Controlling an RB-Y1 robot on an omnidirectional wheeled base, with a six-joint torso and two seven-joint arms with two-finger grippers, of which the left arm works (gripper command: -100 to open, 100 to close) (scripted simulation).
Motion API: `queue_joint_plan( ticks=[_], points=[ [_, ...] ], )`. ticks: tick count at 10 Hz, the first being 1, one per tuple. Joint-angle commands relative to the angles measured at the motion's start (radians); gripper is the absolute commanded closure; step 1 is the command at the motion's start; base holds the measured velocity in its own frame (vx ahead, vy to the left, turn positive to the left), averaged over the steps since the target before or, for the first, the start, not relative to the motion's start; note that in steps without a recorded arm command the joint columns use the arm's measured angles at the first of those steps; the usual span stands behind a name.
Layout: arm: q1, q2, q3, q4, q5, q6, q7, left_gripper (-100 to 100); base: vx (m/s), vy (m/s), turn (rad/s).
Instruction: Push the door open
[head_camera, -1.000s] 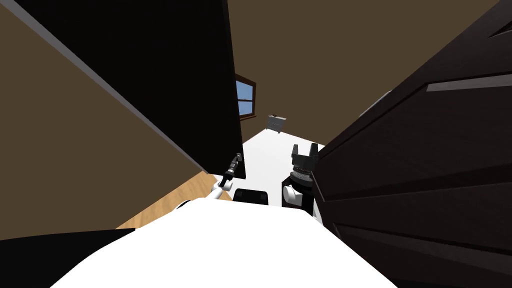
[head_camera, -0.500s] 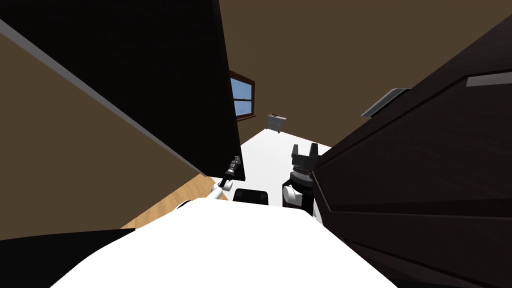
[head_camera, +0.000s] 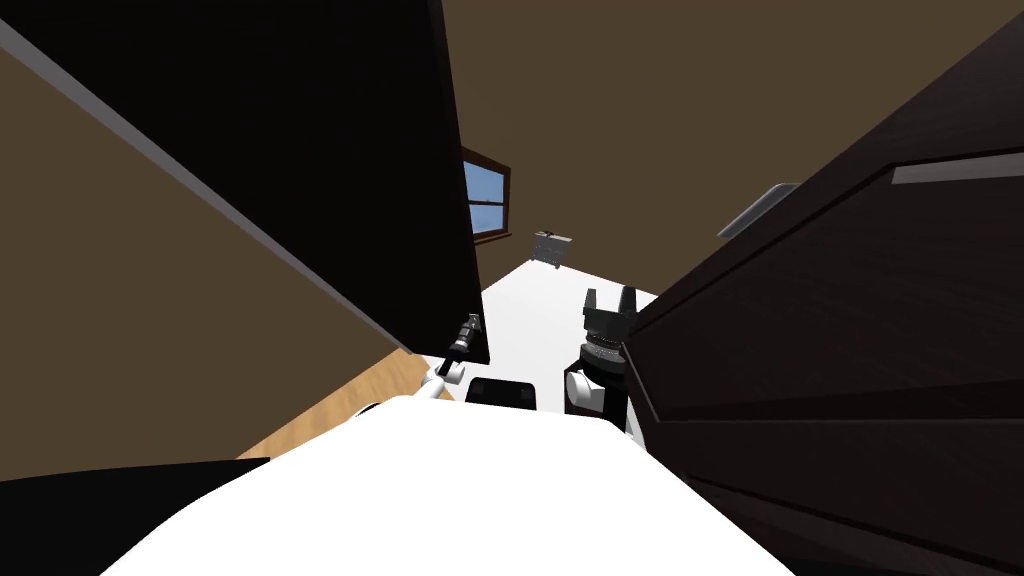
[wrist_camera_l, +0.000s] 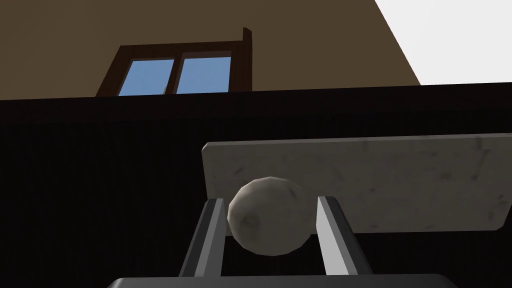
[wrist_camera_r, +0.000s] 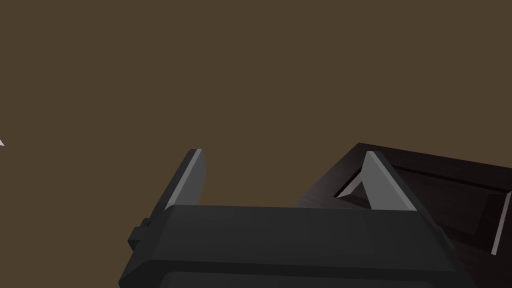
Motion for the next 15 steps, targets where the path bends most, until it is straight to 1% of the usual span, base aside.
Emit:
queue_joint_plan(
  ticks=[1, 6, 7, 12, 14, 15],
  points=[
    [-0.009, 0.009, 0.016, 0.006, 0.009, -0.004, -0.004, 100, 0.177, -0.063, 0.051],
    [-0.009, 0.021, 0.06, 0.009, 0.034, -0.001, -0.018, 100, 0.201, -0.057, 0.037],
    [-0.009, 0.024, 0.075, 0.01, 0.043, -0.001, -0.023, 100, 0.241, -0.089, 0.059],
    [-0.009, 0.034, 0.128, 0.015, 0.073, 0.003, -0.04, 100, 0.196, -0.071, 0.062],
    [-0.009, 0.034, 0.128, 0.015, 0.073, 0.003, -0.04, 100, 0.09, -0.023, 0.013],
    [-0.009, 0.038, 0.15, 0.016, 0.086, 0.004, -0.047, 100, 0.138, -0.044, 0.048]
  ],
)
